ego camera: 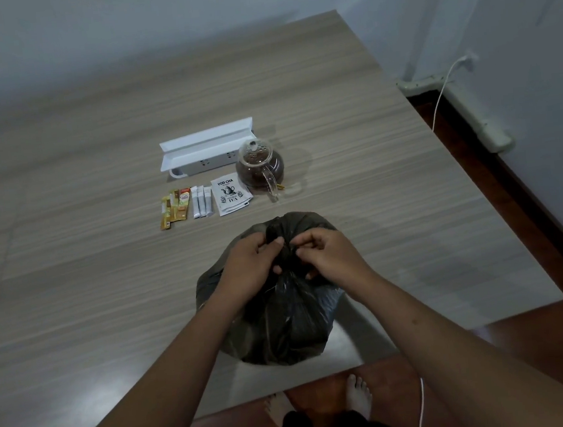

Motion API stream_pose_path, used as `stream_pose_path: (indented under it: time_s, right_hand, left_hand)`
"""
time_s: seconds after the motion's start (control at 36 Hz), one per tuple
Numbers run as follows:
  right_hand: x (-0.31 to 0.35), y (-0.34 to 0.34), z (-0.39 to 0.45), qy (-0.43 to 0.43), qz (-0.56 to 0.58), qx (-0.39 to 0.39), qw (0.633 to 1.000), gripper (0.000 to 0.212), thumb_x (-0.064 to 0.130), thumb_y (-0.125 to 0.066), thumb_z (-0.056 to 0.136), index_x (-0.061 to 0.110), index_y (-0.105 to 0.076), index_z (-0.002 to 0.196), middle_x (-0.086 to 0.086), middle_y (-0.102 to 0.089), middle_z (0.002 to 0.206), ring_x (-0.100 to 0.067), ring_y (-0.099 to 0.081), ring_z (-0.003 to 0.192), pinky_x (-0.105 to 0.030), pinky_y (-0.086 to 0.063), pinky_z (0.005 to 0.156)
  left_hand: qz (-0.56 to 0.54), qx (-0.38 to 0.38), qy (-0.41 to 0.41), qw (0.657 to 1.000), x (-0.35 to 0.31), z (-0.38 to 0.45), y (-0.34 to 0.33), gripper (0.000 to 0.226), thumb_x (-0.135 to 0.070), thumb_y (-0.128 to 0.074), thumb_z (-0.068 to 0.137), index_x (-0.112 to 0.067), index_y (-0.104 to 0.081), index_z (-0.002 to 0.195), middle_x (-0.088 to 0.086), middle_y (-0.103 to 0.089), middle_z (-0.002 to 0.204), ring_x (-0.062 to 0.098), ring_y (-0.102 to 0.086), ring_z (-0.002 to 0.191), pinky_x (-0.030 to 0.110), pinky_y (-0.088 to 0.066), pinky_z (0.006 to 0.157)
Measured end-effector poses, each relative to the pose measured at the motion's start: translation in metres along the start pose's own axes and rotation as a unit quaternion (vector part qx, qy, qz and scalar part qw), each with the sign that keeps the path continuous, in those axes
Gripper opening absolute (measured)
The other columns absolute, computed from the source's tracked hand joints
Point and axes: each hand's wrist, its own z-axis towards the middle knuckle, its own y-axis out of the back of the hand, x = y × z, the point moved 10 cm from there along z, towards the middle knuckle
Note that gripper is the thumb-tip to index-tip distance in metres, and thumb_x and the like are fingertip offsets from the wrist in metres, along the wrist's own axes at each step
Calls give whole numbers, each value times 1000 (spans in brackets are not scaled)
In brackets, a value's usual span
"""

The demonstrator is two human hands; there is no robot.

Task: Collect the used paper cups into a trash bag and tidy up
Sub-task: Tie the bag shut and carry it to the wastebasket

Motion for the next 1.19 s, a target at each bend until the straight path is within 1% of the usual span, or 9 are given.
stream_pose_path:
  time_s: [0.14, 0.33, 0.47, 0.61, 0.83, 0.97, 1.03, 1.08, 1.19]
  right_hand:
    - [0, -4, 1, 18, 15, -24, 999, 11, 20, -77, 81, 13, -69, 81, -1, -66, 70, -14, -64, 62, -31, -58, 56]
    - [5, -2, -1, 50, 34, -59, 996, 24, 3, -84, 70, 13, -62, 69, 4, -63, 56, -8, -59, 47, -20, -51, 47]
    - [22, -13, -10, 129, -53, -78, 987, 22, 5, -81, 72, 20, -70, 83, 5, -59, 65, -3, -55, 57, -17, -48, 60]
    - [53, -34, -30, 284, -232, -69, 928, 15, 4, -68, 85, 6, -77, 97, -10, -57, 79, -12, -51, 71, -15, -35, 66]
    - [55, -55, -33, 296, -333, -74, 892, 17, 3, -50, 86, 1, -65, 79, -7, -42, 80, -19, -45, 74, -37, -40, 61]
    - [52, -55, -30, 307, -328, -63, 891, 16, -1, -52, 88, 0, -65, 78, -7, -43, 81, -22, -48, 76, -35, -43, 65]
    - [49, -54, -29, 303, -304, -44, 902, 17, -1, -53, 90, 0, -69, 86, -8, -47, 83, -17, -47, 76, -24, -41, 67]
    - [45, -47, -25, 280, -250, -30, 927, 17, -3, -55, 90, 0, -71, 89, -7, -48, 84, -13, -47, 76, -10, -35, 68]
    - [29, -45, -5, 178, -179, 67, 965, 13, -1, -60, 90, 2, -72, 94, -6, -54, 88, -13, -54, 85, -15, -39, 78]
  left_hand:
    - [-20, -6, 6, 1000, -2, 1, 3, 25, -26, -57, 96, -11, -64, 78, 0, -63, 50, 5, -56, 43, 16, -40, 44]
    - [-25, -4, 32, 999, 4, 2, 6, 29, -30, -55, 96, -9, -66, 79, 4, -65, 50, 14, -52, 40, 20, -41, 43]
    - [-47, -35, 64, 996, 13, 2, 13, 32, -29, -54, 96, -7, -66, 76, 7, -63, 48, 16, -50, 34, 19, -39, 40]
    - [-38, -28, 73, 996, 18, 3, 18, 35, -30, -55, 96, -3, -66, 78, 9, -65, 51, 18, -52, 36, 21, -41, 43]
    - [-81, -49, 126, 987, 27, 4, 27, 24, -16, -55, 94, 4, -64, 84, 21, -68, 58, 25, -57, 38, 26, -46, 43]
    - [-126, -54, 152, 979, 33, 3, 32, 12, -5, -56, 93, -1, -63, 84, 18, -66, 55, 26, -61, 43, 27, -49, 42]
    - [-159, -25, 142, 977, 29, 2, 29, 11, 3, -60, 89, 0, -61, 99, 17, -66, 69, 22, -64, 48, 26, -50, 43]
    - [-180, 39, 121, 975, 26, 2, 23, 40, 11, -64, 81, -5, -54, 117, 16, -63, 93, 21, -66, 64, 28, -53, 54]
    - [-98, 114, 38, 988, 13, -3, 25, 61, 16, -70, 74, -23, -50, 117, 16, -52, 121, 23, -62, 81, 38, -51, 82]
